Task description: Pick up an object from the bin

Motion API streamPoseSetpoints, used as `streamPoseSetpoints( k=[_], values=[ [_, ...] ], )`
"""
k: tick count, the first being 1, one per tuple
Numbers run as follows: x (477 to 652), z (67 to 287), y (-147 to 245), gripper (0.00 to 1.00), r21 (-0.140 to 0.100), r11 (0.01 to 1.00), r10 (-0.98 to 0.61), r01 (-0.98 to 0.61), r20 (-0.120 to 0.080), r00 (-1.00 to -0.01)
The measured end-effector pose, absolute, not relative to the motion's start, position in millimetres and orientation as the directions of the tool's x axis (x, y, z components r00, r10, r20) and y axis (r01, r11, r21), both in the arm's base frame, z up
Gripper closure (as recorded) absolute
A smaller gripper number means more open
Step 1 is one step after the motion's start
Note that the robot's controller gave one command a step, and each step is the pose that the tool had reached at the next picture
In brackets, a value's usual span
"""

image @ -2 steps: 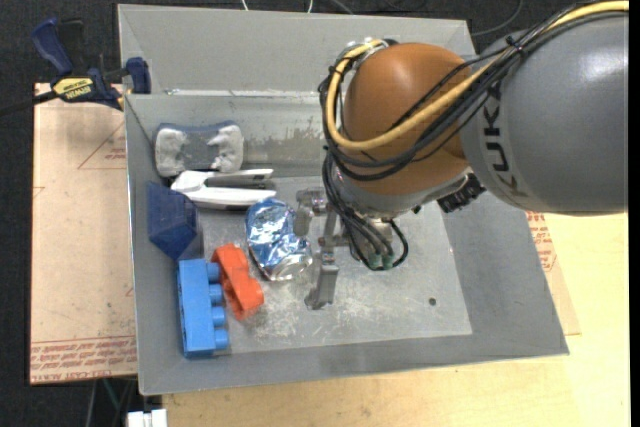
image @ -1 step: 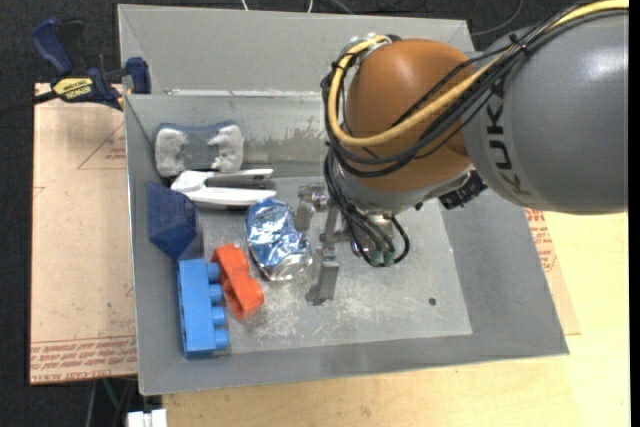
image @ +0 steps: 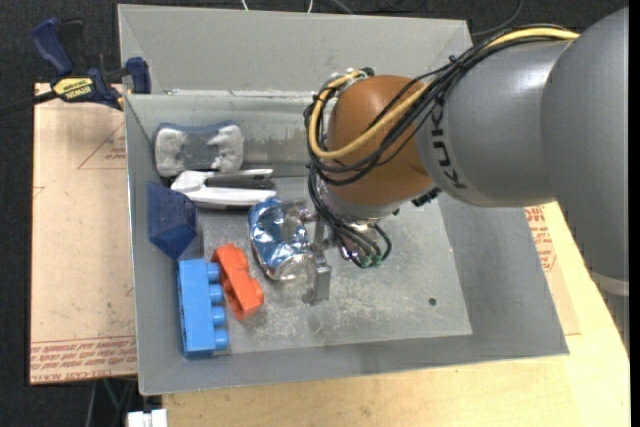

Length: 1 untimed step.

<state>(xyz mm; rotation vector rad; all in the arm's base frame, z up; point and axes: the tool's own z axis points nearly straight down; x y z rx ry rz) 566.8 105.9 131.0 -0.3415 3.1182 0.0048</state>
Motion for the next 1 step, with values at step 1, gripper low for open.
streamPoseSetpoints(
  k=[1],
  values=[
    [572.7,142.1,105.8,0.00,0.002,0.975,-0.222,-0.222,-0.016,-0.975]
  ],
)
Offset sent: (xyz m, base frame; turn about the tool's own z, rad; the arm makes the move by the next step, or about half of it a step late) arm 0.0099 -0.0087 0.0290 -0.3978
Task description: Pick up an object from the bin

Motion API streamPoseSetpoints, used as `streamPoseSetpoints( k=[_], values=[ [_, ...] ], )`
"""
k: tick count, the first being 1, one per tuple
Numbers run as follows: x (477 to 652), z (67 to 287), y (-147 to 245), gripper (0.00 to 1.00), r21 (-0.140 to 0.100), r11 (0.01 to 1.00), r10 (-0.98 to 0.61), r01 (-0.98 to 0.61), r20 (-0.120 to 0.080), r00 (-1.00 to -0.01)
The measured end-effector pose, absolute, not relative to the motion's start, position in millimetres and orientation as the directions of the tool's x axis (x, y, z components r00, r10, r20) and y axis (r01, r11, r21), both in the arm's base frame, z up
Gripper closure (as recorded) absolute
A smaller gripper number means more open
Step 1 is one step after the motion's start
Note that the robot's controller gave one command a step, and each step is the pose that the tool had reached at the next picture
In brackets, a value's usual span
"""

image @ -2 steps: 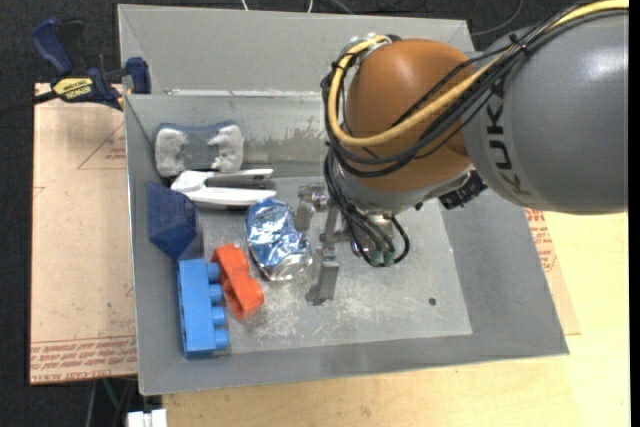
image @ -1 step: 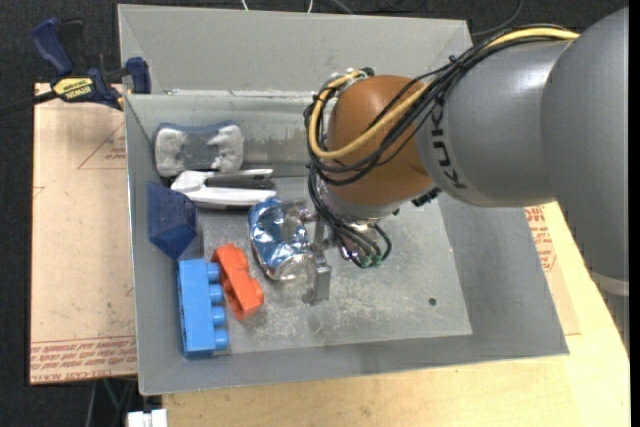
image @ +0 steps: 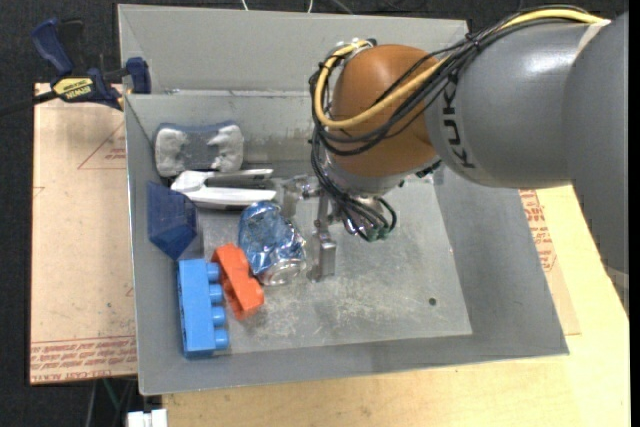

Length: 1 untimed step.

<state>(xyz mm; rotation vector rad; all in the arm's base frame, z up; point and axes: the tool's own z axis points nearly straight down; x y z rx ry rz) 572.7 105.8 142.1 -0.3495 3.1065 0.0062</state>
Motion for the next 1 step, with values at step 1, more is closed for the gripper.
streamPoseSetpoints(
  k=[1],
  values=[
    [577.6,160.4,97.4,0.00,-0.004,0.818,-0.575,-0.575,-0.014,-0.818]
  ],
)
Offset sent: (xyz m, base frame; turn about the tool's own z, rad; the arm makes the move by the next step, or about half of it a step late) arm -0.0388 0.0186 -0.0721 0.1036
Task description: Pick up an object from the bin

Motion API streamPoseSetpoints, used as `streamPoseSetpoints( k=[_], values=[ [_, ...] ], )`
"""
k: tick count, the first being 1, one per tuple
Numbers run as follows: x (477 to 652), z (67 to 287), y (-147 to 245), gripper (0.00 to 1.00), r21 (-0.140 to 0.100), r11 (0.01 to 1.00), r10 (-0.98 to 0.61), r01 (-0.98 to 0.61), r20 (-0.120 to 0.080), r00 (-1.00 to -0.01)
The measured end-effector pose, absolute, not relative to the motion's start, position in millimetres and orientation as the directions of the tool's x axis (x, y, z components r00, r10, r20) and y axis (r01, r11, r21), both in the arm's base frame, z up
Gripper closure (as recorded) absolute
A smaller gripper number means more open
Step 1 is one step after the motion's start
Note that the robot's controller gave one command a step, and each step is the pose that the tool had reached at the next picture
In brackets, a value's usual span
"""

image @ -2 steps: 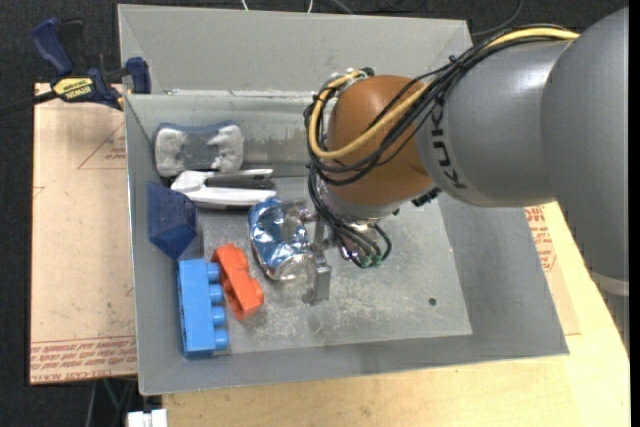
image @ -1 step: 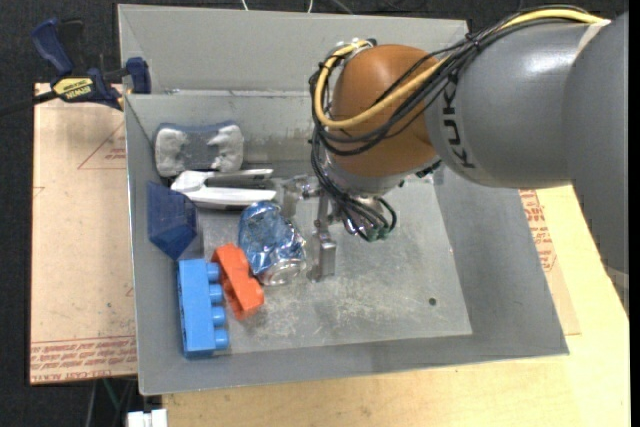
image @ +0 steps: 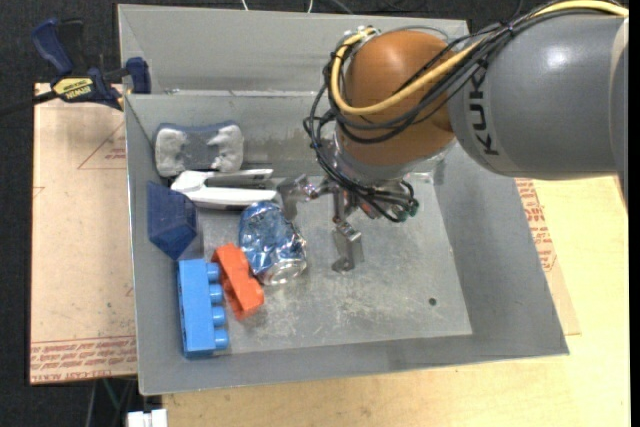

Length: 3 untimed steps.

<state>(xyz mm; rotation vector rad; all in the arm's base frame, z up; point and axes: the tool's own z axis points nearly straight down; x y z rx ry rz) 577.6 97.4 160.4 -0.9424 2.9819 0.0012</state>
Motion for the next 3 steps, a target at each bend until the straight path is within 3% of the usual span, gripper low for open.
streamPoseSetpoints(
  k=[1,2,3],
  values=[
    [536.3,72.9,128.0,0.00,0.010,0.992,-0.123,-0.123,-0.022,-0.992],
    [537.4,70.8,144.6,1.00,0.001,0.938,-0.348,-0.348,-0.025,-0.937],
    [537.4,70.9,144.5,1.00,0.001,0.938,-0.347,-0.347,-0.025,-0.937]
  ],
)
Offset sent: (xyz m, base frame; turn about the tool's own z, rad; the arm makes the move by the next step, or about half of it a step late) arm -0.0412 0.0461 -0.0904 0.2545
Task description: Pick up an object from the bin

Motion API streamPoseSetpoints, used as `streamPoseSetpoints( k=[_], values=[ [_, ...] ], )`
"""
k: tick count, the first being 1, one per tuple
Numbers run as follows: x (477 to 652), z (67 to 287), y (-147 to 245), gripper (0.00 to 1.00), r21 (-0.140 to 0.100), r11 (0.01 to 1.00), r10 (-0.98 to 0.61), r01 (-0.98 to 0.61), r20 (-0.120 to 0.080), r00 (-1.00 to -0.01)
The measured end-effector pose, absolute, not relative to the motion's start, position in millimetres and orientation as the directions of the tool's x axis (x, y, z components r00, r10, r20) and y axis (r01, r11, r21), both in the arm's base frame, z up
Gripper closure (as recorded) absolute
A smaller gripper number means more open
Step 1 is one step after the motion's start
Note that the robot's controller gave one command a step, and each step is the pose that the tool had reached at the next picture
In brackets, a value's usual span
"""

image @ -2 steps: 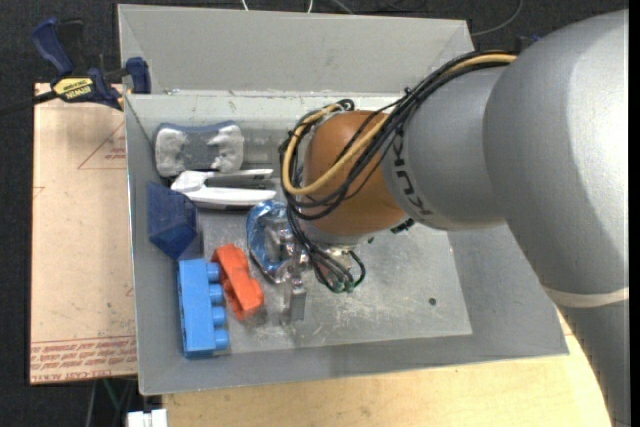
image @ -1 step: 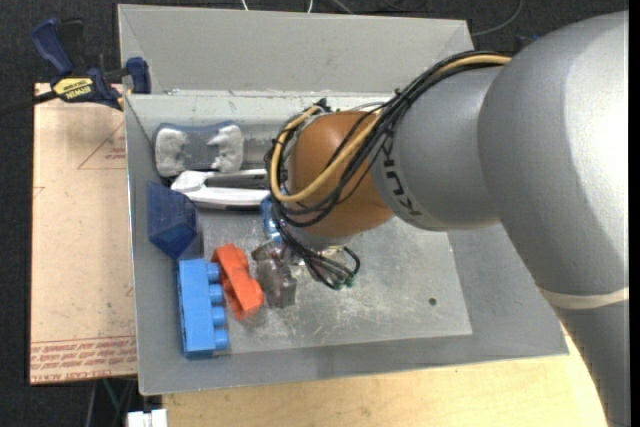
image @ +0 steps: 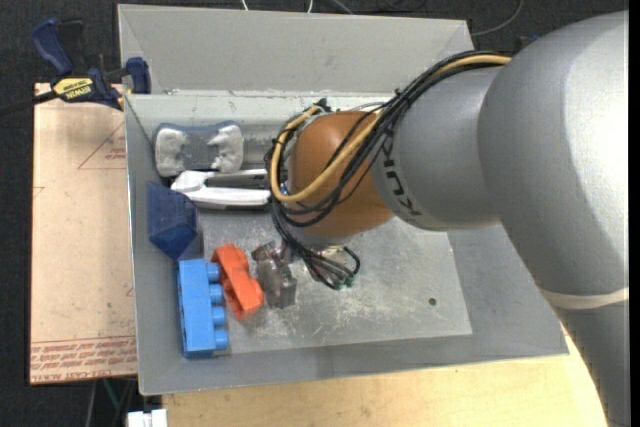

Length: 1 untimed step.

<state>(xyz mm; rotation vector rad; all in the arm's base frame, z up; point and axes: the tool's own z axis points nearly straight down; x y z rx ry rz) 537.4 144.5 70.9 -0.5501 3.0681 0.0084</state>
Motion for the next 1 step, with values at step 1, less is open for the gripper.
streamPoseSetpoints(
  k=[1],
  values=[
    [534.1,102.6,144.0,1.00,0.002,0.938,-0.347,-0.347,-0.014,-0.938]
  ],
)
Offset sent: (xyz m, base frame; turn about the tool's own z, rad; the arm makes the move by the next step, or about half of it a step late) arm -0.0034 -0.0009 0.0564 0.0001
